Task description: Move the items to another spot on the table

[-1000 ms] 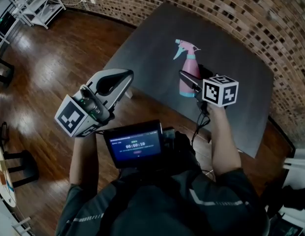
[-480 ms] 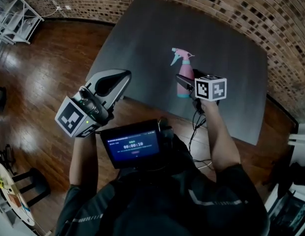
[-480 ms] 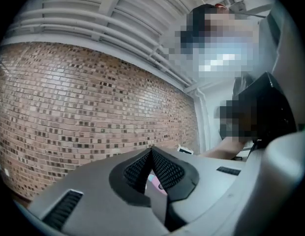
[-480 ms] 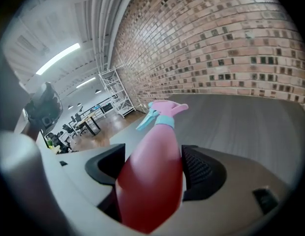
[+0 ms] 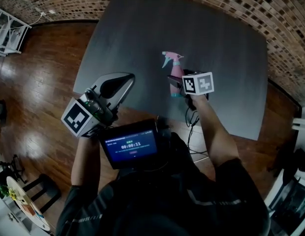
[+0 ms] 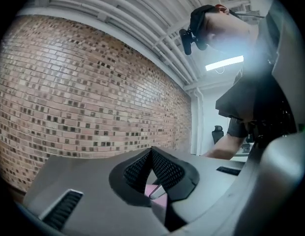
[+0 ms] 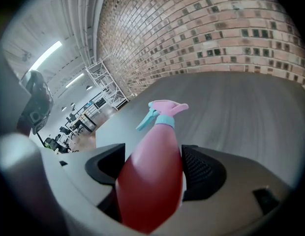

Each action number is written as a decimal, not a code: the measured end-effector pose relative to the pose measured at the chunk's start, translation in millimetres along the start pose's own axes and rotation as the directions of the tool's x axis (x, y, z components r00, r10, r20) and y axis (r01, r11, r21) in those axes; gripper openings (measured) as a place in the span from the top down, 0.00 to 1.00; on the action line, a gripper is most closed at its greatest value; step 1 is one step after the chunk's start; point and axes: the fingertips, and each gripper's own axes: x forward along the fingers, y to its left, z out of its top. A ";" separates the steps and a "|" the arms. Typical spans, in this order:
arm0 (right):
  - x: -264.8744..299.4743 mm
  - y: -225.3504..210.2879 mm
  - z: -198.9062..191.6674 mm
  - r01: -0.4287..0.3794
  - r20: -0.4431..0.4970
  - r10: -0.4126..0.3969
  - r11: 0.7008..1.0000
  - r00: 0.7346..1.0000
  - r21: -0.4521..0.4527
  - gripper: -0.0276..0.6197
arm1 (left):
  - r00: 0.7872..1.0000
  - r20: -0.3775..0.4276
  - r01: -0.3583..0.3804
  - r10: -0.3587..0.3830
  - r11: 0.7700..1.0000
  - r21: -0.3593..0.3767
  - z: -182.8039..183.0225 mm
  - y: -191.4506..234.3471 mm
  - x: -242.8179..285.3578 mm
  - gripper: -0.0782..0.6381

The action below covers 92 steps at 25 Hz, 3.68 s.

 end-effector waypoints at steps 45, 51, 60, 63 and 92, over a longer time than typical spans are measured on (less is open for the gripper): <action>-108.2 36.9 54.3 0.142 0.369 -0.140 0.990 0.919 0.021 0.73 | 0.977 0.060 0.204 -0.206 0.978 0.034 32.1 5.1 -11.6 0.90; -166.0 80.2 62.9 0.170 0.523 -0.156 0.985 0.838 0.021 0.95 | 0.956 0.083 0.280 -0.282 0.959 0.042 43.5 -8.0 -18.1 0.90; -224.3 129.1 23.6 0.238 0.620 -0.208 0.971 0.757 0.034 0.95 | 0.927 0.114 0.351 -0.357 0.934 0.067 56.3 -53.8 -46.9 0.90; -241.6 133.9 17.0 0.253 0.645 -0.219 0.967 0.733 0.040 0.95 | 0.924 0.114 0.359 -0.365 0.931 0.069 57.1 -64.2 -47.8 0.90; -316.5 120.3 -9.7 0.211 0.694 -0.125 0.977 0.709 -0.040 0.95 | 0.939 0.092 0.323 -0.332 0.941 0.106 71.5 -138.5 9.9 0.90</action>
